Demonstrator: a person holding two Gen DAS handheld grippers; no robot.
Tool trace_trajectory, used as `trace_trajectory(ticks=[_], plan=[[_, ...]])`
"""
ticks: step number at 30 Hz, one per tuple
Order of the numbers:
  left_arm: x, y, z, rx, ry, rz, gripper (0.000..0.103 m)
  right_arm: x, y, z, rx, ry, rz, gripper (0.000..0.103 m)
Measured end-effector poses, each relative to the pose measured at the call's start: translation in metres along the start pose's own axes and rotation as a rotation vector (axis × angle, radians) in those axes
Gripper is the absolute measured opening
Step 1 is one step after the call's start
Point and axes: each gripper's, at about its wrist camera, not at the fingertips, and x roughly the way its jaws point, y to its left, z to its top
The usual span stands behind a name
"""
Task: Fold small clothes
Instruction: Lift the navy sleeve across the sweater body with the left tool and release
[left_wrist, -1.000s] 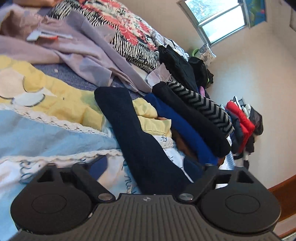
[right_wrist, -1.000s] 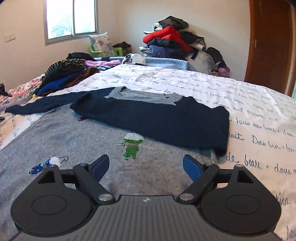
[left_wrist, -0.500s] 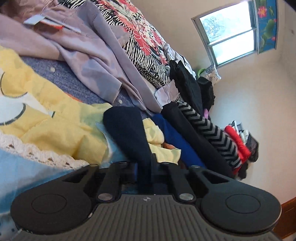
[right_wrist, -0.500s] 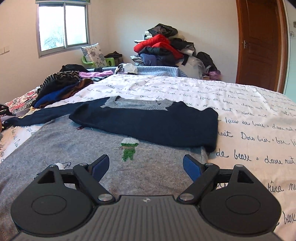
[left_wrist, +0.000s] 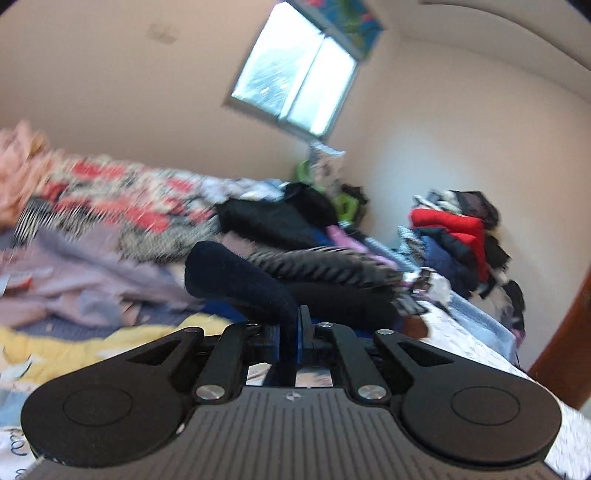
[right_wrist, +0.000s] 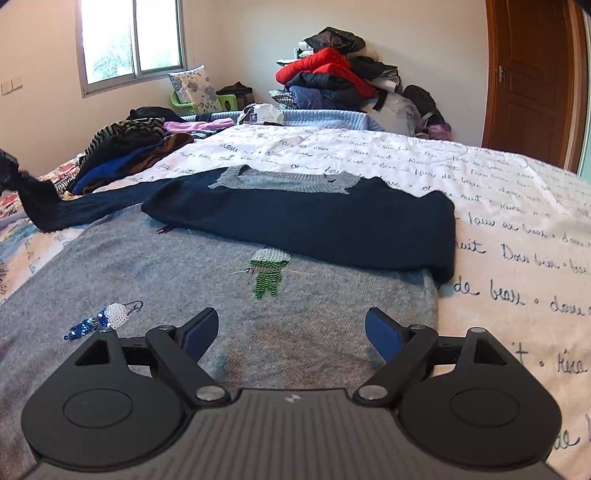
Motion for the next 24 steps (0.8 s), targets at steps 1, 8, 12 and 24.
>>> trace_trajectory(ticks=[1, 8, 12, 24], plan=[[-0.006, -0.019, 0.0, 0.041, -0.022, -0.024, 0.007, 0.0, -0.001, 0.0, 0.007, 0.001, -0.001, 0.087], [-0.05, -0.132, -0.019, 0.204, -0.076, -0.202, 0.007, -0.003, -0.01, 0.002, 0.042, -0.022, -0.003, 0.087], [-0.08, -0.183, -0.042, 0.278, -0.107, -0.309, 0.007, -0.005, -0.014, -0.001, 0.055, -0.023, -0.001, 0.087], [-0.12, -0.305, -0.163, 0.547, 0.019, -0.595, 0.008, -0.015, -0.03, -0.009, 0.117, -0.028, -0.008, 0.087]])
